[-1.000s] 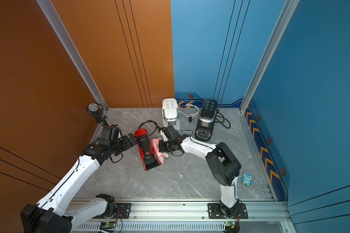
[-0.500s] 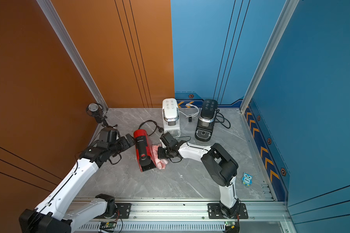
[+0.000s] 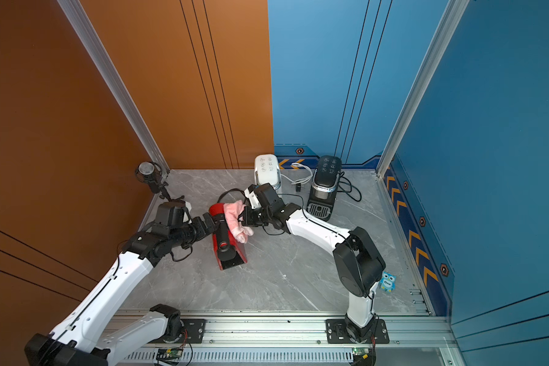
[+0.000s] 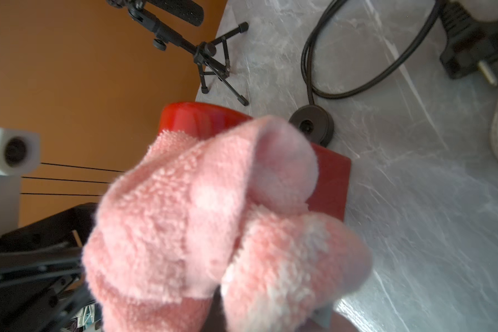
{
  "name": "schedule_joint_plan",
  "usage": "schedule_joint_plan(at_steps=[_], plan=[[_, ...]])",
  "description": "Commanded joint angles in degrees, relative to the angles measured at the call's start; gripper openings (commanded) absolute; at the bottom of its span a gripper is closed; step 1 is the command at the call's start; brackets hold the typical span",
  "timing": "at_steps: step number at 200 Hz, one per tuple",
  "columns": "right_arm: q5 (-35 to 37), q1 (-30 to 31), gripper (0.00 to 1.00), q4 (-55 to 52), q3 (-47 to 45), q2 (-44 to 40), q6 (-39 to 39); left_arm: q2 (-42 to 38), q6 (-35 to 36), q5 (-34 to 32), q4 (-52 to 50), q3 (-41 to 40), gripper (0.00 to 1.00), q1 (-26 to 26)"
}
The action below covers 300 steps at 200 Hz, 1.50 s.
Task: Wipe the surface of a coffee machine
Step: Wipe the dirt from the surface of the coffee machine.
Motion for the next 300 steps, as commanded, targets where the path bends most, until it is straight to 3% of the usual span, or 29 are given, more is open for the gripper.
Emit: schedule_joint_plan(at_steps=[1,36,88,126,152,184,225,300], plan=[[-3.4,0.3,0.00,-2.0,6.0,6.4,-4.3,1.7,0.2,0.7,-1.2,1.7,1.00,-1.8],[-3.2,0.6,0.00,-4.2,7.9,12.7,-6.0,3.1,0.4,-0.5,-1.2,2.4,0.99,-3.3],[-0.8,3.4,0.00,2.9,-5.9,10.8,-2.9,2.9,0.5,-0.7,-1.2,1.7,1.00,-4.1],[-1.3,5.8,0.00,10.7,-19.2,4.4,2.4,1.8,0.3,-0.7,-1.2,0.7,0.99,-4.4],[-1.4,6.3,0.00,11.6,-23.1,-2.2,4.7,0.5,-0.3,-0.4,-1.2,0.1,0.99,-4.7],[0.5,5.2,0.00,4.9,-20.0,-6.6,2.2,-2.2,-0.1,1.2,-1.2,-0.4,0.99,-4.4],[-0.8,1.9,0.00,2.0,-12.9,-5.9,1.4,-3.6,-2.2,3.6,-1.2,-2.7,0.99,-5.1],[-1.9,-0.9,0.00,2.8,-3.0,10.1,2.6,-4.7,-5.6,0.3,-0.9,-5.0,0.99,-10.7]])
